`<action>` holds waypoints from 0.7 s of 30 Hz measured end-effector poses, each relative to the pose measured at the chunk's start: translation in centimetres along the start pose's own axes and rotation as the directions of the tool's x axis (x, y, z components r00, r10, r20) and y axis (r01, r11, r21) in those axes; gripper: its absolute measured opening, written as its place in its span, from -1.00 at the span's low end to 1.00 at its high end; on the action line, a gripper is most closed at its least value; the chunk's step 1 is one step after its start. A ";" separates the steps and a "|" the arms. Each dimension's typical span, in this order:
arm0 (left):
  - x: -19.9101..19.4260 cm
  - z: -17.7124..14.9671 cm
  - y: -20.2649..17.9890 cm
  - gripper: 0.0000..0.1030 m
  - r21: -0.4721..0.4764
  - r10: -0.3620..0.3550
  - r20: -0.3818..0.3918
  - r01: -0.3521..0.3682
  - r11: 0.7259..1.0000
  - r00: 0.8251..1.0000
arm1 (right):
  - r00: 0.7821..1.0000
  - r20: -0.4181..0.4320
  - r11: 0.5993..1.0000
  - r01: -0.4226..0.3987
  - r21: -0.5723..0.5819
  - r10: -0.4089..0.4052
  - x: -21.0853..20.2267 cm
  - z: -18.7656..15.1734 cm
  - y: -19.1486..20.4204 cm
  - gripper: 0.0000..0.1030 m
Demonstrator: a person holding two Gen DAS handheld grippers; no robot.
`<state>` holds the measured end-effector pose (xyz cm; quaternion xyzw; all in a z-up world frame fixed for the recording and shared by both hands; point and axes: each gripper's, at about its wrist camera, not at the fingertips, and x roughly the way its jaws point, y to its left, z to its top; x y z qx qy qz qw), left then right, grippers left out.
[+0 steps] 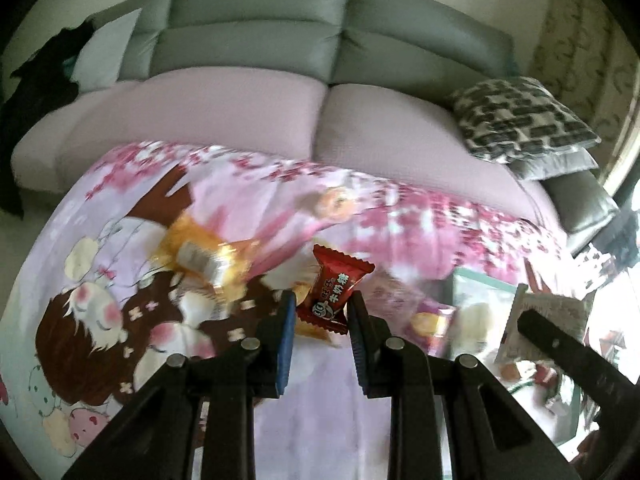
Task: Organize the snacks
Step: 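Carry the white pouch and red candy over the tray with both tools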
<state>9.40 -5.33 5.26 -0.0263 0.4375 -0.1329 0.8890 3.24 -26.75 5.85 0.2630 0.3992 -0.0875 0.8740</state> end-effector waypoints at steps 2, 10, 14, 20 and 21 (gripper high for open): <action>0.0 0.1 -1.5 -0.48 0.031 -0.016 0.005 0.016 0.999 1.000 | 1.000 0.023 0.999 0.020 0.032 -0.020 -0.9 0.6 -1.5 -0.50; -0.2 -0.9 -9.8 -0.48 0.227 -0.094 -0.006 0.093 0.969 0.996 | 0.991 0.084 0.980 0.087 0.176 -0.103 -4.2 2.0 -8.3 -0.50; -0.2 -1.8 -12.8 -0.48 0.295 -0.119 -0.023 0.120 0.948 0.993 | 0.983 0.100 0.962 0.125 0.244 -0.153 -5.5 2.2 -11.6 -0.50; 0.7 -3.7 -16.8 -0.48 0.385 -0.143 -0.075 0.161 0.909 0.987 | 0.975 0.088 0.938 0.167 0.305 -0.202 -6.2 2.0 -14.6 -0.50; 1.0 -4.1 -17.4 -0.48 0.399 -0.139 -0.088 0.163 0.902 0.986 | 0.976 0.078 0.936 0.172 0.309 -0.205 -6.0 2.0 -14.9 -0.50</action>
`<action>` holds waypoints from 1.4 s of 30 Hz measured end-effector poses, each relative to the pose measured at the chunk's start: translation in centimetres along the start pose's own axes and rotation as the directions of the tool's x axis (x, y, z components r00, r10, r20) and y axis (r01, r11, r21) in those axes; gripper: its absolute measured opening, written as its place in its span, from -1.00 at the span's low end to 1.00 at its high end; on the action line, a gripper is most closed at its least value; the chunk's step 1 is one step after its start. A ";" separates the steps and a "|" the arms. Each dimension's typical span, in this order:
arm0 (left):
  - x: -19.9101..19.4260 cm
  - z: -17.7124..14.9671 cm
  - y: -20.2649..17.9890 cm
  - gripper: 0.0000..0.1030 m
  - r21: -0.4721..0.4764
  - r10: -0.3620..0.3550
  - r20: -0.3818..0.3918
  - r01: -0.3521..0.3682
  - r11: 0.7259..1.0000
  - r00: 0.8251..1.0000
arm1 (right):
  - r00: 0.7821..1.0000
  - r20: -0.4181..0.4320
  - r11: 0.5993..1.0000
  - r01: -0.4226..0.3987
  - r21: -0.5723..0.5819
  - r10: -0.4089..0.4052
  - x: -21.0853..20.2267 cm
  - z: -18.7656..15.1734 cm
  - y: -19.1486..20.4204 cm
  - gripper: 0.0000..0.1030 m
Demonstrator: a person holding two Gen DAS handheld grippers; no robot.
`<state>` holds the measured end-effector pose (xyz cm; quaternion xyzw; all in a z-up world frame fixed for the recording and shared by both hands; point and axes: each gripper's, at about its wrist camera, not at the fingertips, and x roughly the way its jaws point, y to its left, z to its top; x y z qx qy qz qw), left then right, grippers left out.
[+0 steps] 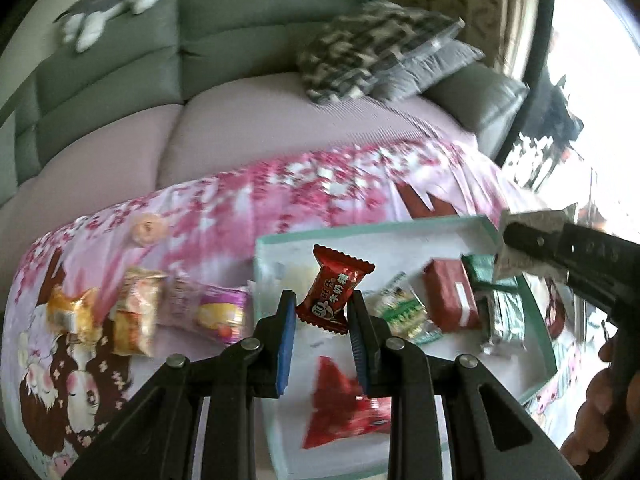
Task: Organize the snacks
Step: 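Carry the white pouch and red candy over the tray with both tools, then open both tools to drop the white pouch and red candy in the tray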
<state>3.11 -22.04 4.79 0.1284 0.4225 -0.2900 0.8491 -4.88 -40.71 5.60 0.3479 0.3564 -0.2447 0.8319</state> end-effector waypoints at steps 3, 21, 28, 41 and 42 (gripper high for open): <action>1.1 -0.3 -1.1 -0.48 0.024 -0.014 -0.035 0.015 1.000 0.999 | 1.000 -0.029 1.000 -0.006 0.000 0.006 0.9 -0.1 -0.1 -0.50; 2.2 -0.8 -0.8 -0.17 0.003 0.014 -0.080 -0.014 1.000 0.997 | 0.995 -0.096 0.999 0.009 -0.048 -0.013 3.0 -1.2 0.7 -0.48; 1.8 -0.6 1.5 0.16 -0.081 0.040 -0.069 -0.046 0.996 0.997 | 0.992 -0.112 0.996 0.055 -0.070 -0.063 3.5 -1.3 0.7 0.22; 1.9 -2.9 10.6 0.76 -0.411 0.169 -0.099 -0.195 0.891 0.981 | 0.984 -0.137 0.984 0.090 -0.156 -0.112 4.6 -2.1 2.0 0.93; 1.8 -3.2 11.3 0.79 -0.436 0.180 -0.096 -0.204 0.876 0.979 | 0.984 -0.137 0.983 0.089 -0.160 -0.111 4.6 -2.1 2.1 0.95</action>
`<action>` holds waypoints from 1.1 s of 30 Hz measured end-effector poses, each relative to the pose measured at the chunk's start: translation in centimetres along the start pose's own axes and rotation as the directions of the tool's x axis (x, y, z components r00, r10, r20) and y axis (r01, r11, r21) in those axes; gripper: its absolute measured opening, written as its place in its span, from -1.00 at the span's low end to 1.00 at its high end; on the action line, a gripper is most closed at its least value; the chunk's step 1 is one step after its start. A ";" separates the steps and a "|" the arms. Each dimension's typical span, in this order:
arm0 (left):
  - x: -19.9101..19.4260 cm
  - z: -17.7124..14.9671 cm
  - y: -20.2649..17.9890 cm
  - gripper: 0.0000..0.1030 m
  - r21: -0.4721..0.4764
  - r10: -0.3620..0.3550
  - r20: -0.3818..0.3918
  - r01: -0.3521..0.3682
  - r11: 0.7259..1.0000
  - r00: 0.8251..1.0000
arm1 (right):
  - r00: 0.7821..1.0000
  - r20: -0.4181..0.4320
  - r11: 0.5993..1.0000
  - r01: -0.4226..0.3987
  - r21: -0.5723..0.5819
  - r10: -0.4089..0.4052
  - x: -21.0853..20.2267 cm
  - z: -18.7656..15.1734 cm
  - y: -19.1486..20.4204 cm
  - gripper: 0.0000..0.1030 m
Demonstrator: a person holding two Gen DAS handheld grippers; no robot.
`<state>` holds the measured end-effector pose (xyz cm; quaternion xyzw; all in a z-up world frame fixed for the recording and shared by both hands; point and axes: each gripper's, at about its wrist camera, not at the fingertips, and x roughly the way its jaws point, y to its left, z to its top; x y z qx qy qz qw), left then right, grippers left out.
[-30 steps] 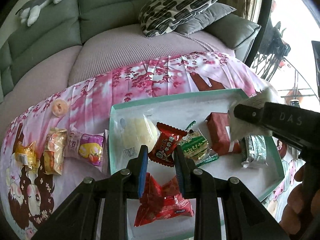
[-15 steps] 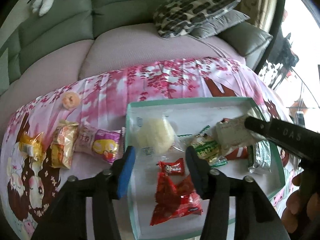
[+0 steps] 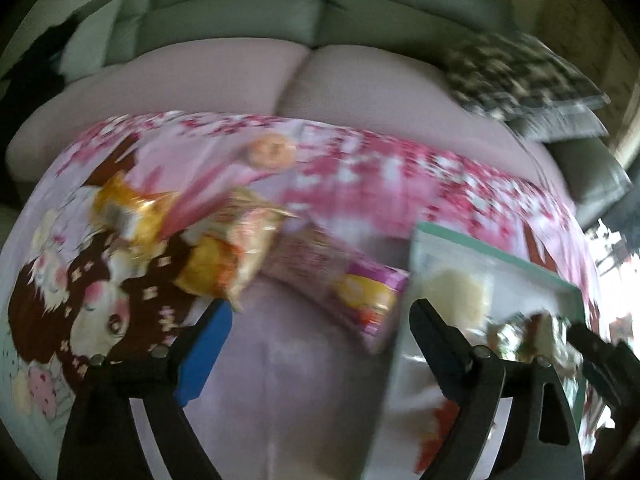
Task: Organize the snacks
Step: 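Open both tools to drop the white pouch and red candy in the tray, then withdraw both open tools from the tray back over the snack pile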
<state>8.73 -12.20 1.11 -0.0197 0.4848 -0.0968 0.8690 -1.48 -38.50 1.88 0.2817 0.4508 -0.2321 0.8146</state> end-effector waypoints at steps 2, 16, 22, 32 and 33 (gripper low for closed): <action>0.0 0.1 1.6 0.85 -0.061 0.015 0.015 -0.014 0.998 1.000 | 1.000 0.006 1.000 -0.002 -0.009 0.002 -0.1 0.0 0.3 1.00; -0.4 0.5 6.7 0.93 -0.222 0.113 0.041 -0.101 0.970 0.993 | 0.994 0.098 0.997 -0.039 -0.064 0.045 -2.1 -0.1 3.1 1.00; -0.7 0.7 7.1 0.93 -0.217 0.123 0.042 -0.111 0.970 0.992 | 0.993 0.104 0.994 -0.050 -0.101 0.061 -2.1 -0.5 4.7 1.00; -1.5 1.0 9.9 0.93 -0.248 0.203 0.039 -0.187 0.950 0.978 | 0.991 0.074 0.973 -0.093 -0.210 0.111 -1.7 -2.1 8.7 1.00; -1.6 1.0 10.4 0.93 -0.259 0.211 0.037 -0.195 0.946 0.977 | 0.991 0.073 0.971 -0.097 -0.220 0.116 -1.7 -2.3 9.1 1.00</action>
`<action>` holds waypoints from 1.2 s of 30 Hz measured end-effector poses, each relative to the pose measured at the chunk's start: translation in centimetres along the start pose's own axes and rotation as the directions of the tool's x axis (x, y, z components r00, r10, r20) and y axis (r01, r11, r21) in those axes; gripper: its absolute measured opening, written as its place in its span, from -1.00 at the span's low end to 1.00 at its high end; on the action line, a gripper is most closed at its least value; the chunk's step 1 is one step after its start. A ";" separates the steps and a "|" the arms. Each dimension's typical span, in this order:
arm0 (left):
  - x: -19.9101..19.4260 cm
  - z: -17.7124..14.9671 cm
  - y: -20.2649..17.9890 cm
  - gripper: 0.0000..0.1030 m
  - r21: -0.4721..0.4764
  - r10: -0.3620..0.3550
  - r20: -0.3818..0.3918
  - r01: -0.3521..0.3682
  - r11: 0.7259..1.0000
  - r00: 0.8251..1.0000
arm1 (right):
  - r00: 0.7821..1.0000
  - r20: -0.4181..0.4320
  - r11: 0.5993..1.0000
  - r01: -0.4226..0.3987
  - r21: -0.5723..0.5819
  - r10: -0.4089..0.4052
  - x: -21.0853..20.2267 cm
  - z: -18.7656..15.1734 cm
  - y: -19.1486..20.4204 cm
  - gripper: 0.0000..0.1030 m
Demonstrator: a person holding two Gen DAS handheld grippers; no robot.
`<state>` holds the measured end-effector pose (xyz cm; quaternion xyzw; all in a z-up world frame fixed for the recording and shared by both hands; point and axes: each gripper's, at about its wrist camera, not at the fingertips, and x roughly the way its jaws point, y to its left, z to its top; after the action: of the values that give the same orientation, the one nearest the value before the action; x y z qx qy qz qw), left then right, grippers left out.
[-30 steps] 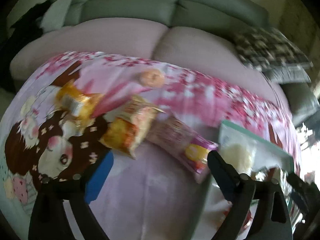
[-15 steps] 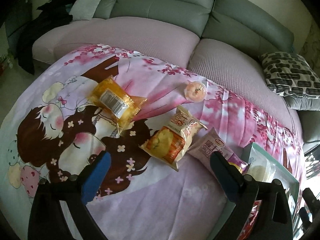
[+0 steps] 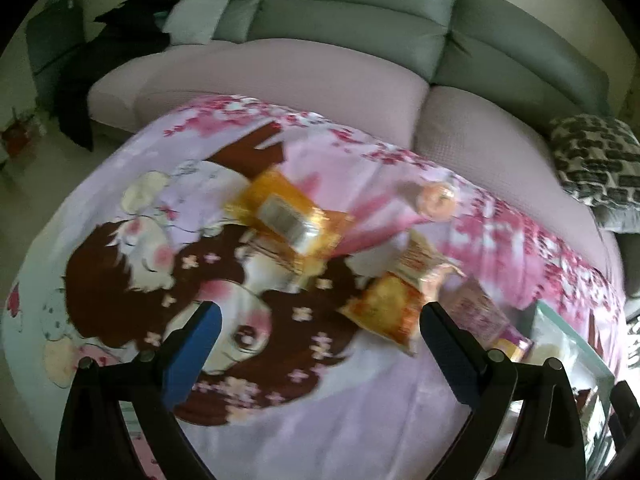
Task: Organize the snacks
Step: 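Withdraw both open tools from the tray back over the snack pile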
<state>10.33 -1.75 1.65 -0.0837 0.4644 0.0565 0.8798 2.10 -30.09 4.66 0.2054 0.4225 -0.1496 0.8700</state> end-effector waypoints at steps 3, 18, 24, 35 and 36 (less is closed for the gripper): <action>0.1 0.3 1.7 0.93 -0.033 0.023 0.003 -0.023 0.999 1.000 | 1.000 -0.002 1.000 -0.014 -0.025 0.014 0.1 -0.2 1.1 1.00; -0.2 1.1 6.3 0.93 -0.125 0.069 0.019 -0.066 0.990 0.997 | 0.987 -0.063 0.978 -0.154 -0.142 0.146 2.3 -2.5 7.9 1.00; 0.6 1.6 7.4 0.93 -0.103 0.048 0.000 -0.047 0.994 0.999 | 0.988 -0.052 0.974 -0.149 -0.169 0.142 3.2 -2.8 9.1 1.00; 2.4 3.2 4.5 0.93 0.000 -0.116 0.050 0.116 0.993 0.992 | 0.996 -0.043 0.959 -0.091 -0.268 0.083 6.0 -2.5 10.3 1.00; 2.7 3.3 4.3 0.93 0.003 -0.141 0.044 0.141 0.990 0.989 | 0.996 -0.042 0.958 -0.087 -0.274 0.079 6.2 -2.4 10.4 1.00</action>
<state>13.78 3.15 0.79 -0.1153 0.4380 -0.0039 0.8915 8.71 -20.36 0.82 0.1021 0.4435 -0.0495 0.8891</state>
